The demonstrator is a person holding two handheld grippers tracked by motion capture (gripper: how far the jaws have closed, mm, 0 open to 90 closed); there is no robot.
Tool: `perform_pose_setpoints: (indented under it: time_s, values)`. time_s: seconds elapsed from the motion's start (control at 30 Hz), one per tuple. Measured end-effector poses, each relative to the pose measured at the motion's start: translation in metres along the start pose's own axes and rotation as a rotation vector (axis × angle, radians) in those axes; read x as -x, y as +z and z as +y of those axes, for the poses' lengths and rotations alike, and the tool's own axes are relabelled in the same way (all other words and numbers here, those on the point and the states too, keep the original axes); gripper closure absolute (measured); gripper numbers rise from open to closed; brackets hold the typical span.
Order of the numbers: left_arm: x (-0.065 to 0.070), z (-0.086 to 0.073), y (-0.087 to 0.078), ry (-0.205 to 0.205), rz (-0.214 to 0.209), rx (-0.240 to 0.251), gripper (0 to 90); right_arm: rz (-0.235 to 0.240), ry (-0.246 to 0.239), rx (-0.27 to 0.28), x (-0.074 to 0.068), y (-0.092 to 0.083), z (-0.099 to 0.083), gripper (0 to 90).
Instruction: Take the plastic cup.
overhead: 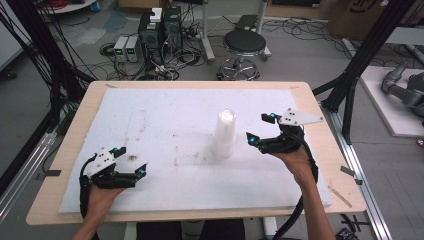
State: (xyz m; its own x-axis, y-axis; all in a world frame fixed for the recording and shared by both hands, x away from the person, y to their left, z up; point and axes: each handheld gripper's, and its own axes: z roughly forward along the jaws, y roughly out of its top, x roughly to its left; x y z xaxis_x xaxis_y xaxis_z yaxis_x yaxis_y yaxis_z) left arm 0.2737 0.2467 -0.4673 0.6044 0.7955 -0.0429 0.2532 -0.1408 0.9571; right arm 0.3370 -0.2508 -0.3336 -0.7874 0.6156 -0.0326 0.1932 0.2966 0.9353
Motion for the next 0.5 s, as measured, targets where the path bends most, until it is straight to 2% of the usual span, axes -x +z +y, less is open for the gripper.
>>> perform_pose_setpoints:
  time_s: [0.23,0.5]
  values:
    - [0.000,0.000,0.001,0.000,-0.002,-0.012,2.5,0.053,-0.037,-0.062,0.000,0.015,0.019,13.3]
    - [0.000,0.000,0.001,0.002,-0.004,-0.012,2.5,0.085,-0.041,-0.108,0.003,0.031,0.031,13.3]
